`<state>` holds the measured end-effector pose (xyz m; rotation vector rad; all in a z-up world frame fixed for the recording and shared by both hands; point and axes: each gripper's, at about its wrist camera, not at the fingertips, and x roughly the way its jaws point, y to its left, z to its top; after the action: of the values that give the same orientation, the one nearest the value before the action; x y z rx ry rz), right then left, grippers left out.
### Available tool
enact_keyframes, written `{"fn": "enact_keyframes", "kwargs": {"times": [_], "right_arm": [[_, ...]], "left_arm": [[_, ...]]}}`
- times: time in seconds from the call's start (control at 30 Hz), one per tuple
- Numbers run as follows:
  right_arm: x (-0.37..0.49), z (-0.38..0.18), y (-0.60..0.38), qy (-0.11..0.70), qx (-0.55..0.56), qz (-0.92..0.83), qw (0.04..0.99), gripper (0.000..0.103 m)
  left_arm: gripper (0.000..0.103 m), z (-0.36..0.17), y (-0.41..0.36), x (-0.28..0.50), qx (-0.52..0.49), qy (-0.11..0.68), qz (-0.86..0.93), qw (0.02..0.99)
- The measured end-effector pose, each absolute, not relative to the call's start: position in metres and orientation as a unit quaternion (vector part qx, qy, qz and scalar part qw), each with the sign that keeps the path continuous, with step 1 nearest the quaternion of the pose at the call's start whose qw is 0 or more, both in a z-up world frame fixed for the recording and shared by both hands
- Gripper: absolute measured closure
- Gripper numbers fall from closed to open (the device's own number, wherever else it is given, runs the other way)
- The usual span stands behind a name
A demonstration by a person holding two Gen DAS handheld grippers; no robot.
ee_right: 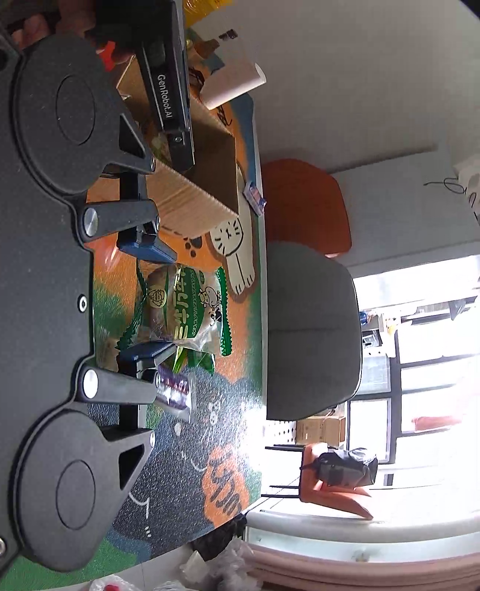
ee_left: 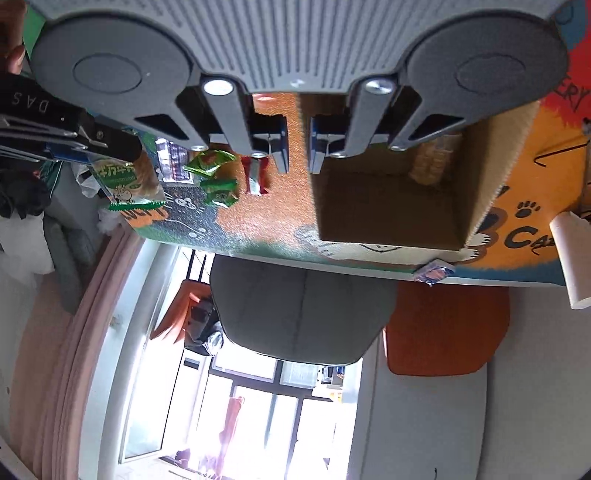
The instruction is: Organize snacks
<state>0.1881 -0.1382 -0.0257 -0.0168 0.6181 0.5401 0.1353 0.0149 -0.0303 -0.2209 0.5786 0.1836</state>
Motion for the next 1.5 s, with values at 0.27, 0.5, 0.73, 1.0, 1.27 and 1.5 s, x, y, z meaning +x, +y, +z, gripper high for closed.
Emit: {"fn": "enact_keyframes", "kwargs": {"times": [0.27,0.5,0.73,1.0,1.27,1.5], "right_arm": [[0.187,-0.03,-0.137,0.306,-0.008,0.258,0.916,0.06],[0.185,-0.035,-0.156,0.312,-0.003,0.238,0.92,0.059],[0.188,-0.044,-0.182,0.319,0.011,0.215,0.923,0.059],[0.191,-0.059,-0.207,0.33,0.027,0.19,0.924,0.059],[0.195,-0.072,-0.224,0.341,0.039,0.18,0.922,0.059],[0.2,-0.078,-0.224,0.346,0.043,0.18,0.92,0.059]], "left_arm": [[0.09,-0.035,0.008,0.134,-0.116,0.3,0.057,0.945],[0.073,-0.044,-0.011,0.14,-0.12,0.317,0.023,0.94],[0.055,-0.053,-0.037,0.147,-0.106,0.327,0.002,0.939],[0.056,-0.076,-0.063,0.16,-0.086,0.351,-0.013,0.932],[0.058,-0.097,-0.072,0.176,-0.069,0.376,0.001,0.924],[0.059,-0.111,-0.077,0.184,-0.053,0.391,0.011,0.919]]}}
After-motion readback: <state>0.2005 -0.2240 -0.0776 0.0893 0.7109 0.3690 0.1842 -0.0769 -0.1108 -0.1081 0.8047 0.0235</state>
